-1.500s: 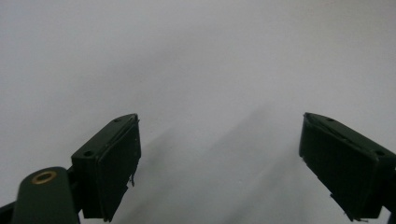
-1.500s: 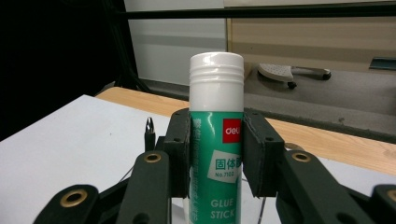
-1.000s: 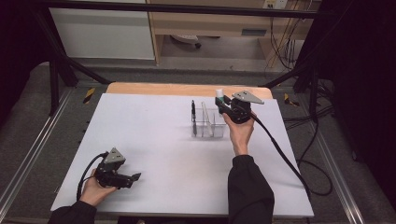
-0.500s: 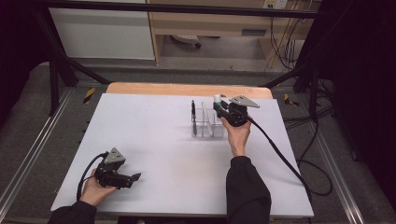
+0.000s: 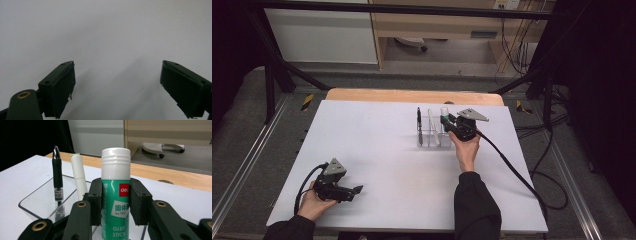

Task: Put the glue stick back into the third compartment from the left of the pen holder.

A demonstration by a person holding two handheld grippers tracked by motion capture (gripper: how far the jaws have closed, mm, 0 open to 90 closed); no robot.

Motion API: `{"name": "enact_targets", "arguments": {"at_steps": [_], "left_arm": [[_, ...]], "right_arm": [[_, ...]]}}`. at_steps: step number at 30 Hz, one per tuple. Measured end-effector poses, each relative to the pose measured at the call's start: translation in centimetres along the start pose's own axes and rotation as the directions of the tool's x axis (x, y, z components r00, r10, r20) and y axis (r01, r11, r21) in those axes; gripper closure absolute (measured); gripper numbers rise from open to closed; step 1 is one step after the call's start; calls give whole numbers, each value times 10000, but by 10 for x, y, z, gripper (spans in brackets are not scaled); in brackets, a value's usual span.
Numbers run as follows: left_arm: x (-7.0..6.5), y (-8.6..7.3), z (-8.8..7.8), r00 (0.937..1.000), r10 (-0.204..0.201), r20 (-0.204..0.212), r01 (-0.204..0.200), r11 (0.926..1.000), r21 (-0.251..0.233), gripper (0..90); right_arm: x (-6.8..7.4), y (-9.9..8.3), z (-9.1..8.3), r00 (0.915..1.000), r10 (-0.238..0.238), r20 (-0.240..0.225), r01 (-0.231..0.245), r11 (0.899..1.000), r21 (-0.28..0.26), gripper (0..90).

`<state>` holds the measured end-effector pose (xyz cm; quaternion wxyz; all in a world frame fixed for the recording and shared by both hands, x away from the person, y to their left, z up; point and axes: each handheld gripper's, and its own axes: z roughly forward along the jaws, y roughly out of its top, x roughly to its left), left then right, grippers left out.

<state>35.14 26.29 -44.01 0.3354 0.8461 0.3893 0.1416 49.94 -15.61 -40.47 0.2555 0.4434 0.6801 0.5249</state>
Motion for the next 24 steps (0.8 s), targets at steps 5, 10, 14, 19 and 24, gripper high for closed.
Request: {"name": "enact_targets", "arguments": {"at_steps": [5, 10, 14, 19, 24], "left_arm": [[0, 0, 0, 10000, 13, -5, -13, 10000, 8, 125], [0, 0, 0, 10000, 12, -2, -12, 10000, 21, 125], [-1, 0, 0, 10000, 22, 8, -22, 10000, 35, 125], [-1, 0, 0, 10000, 24, 10, -24, 10000, 37, 125], [-1, 0, 0, 10000, 46, 2, -46, 10000, 44, 125]], "right_arm": [[2, -3, 1, 9998, -207, 24, 207, 9996, 166, 661], [2, -7, 1, 9994, -340, 74, 337, 9988, 352, 660], [2, -9, 0, 9991, -406, 85, 400, 9970, 664, 656], [4, -7, -5, 9982, -591, 37, 586, 9946, 859, 604], [5, 2, -18, 9979, -654, -6, 653, 9962, 572, 534]]}}
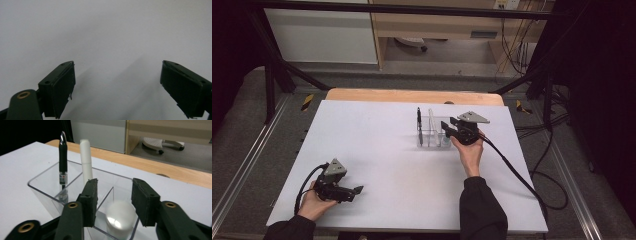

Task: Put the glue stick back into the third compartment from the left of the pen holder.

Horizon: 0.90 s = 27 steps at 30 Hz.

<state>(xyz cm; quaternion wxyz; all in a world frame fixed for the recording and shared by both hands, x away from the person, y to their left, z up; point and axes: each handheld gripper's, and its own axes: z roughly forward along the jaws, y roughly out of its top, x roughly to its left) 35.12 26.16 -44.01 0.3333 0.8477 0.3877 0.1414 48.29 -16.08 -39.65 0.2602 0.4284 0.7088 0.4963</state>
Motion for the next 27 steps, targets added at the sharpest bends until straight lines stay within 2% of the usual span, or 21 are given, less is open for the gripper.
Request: {"name": "enact_targets", "arguments": {"at_steps": [6, 10, 14, 18, 23, 27], "left_arm": [[0, 0, 0, 10000, 0, 5, 0, 10000, -4, 125], [0, 0, 0, 10000, 0, -5, 1, 10000, 5, 125], [-1, 0, 0, 10000, -7, -23, 8, 10000, 24, 125], [-1, 0, 1, 10000, -35, -27, 35, 10000, 32, 125], [-1, 0, 1, 10000, -31, -35, 31, 10000, 59, 125], [-1, 0, 2, 10000, -17, -38, 17, 10000, 75, 125]], "right_arm": [[3, 11, -19, 9996, -171, -228, 174, 9998, 98, 367], [6, 15, -30, 9989, -146, -455, 154, 9997, 179, 242], [8, 17, -42, 9973, -55, -727, 83, 9992, 382, 154], [10, 17, -53, 9949, -89, -1004, 167, 9969, 764, 95], [11, 8, -64, 9909, -194, -1333, 387, 9889, 1434, 38], [10, -7, -72, 9919, -251, -1245, 470, 9833, 1760, 16]]}}
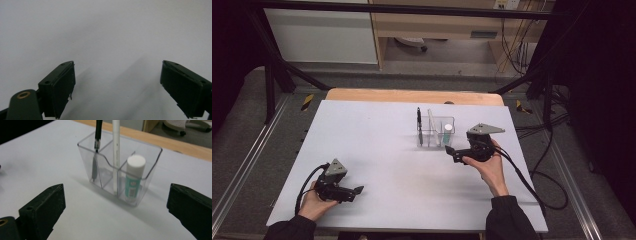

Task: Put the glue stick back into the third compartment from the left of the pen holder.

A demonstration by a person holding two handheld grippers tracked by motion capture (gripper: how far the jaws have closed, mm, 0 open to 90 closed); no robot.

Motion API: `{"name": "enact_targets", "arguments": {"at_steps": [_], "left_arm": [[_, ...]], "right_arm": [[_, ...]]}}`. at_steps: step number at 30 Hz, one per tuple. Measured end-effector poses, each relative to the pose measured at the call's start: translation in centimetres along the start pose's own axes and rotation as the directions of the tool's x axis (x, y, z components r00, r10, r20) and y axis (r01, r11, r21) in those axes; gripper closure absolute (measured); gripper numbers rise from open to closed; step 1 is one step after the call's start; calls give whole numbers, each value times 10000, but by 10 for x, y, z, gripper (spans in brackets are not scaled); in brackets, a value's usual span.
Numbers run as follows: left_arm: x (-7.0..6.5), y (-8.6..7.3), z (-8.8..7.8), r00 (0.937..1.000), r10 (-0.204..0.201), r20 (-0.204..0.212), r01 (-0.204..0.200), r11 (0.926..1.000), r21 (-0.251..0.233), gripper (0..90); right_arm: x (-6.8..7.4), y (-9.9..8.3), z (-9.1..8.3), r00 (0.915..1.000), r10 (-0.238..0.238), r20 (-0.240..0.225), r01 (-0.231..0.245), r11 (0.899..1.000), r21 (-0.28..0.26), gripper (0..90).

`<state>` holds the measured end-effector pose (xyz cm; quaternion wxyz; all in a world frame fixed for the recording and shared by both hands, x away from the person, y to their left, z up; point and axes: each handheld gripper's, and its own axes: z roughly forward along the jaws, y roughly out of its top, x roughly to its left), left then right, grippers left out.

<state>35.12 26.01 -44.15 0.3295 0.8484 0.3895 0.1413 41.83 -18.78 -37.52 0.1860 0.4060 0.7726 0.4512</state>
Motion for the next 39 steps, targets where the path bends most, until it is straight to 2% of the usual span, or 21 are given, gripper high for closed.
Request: {"name": "enact_targets", "arguments": {"at_steps": [2, 7, 9, 12, 21, 25, 29, 39], "left_arm": [[0, 0, 1, 10000, 2, -5, -2, 10000, 8, 125], [0, 0, 2, 10000, -2, -16, 2, 10000, 40, 125], [0, 0, 2, 10000, -7, -29, 7, 10000, 38, 125], [-1, -1, 3, 10000, -6, -28, 6, 10000, 60, 125], [-2, -1, 4, 10000, -11, -35, 11, 9999, 105, 125], [-2, -1, 4, 10000, -9, -44, 10, 10000, 96, 125], [-2, -1, 4, 10000, 7, -45, -7, 10000, 63, 125], [-3, -1, 3, 10000, 42, -43, -42, 10000, 30, 125]], "right_arm": [[-2, -10, -2, 10000, -52, 29, 52, 9998, 168, 11], [-5, -37, -6, 9998, 160, -87, -154, 9979, 635, 8], [-7, -46, -6, 9999, -16, -165, 30, 9966, 825, 8], [-9, -60, -9, 9997, 86, -214, -63, 9943, 1062, 8], [-20, -95, -18, 9988, 176, -457, -111, 9903, 1387, 8], [-24, -103, -23, 9987, 85, -502, -8, 9884, 1521, 8], [-26, -108, -29, 9979, 136, -636, -49, 9907, 1357, 8], [-25, -112, -32, 9975, 46, -709, 69, 9871, 1600, 8]]}}
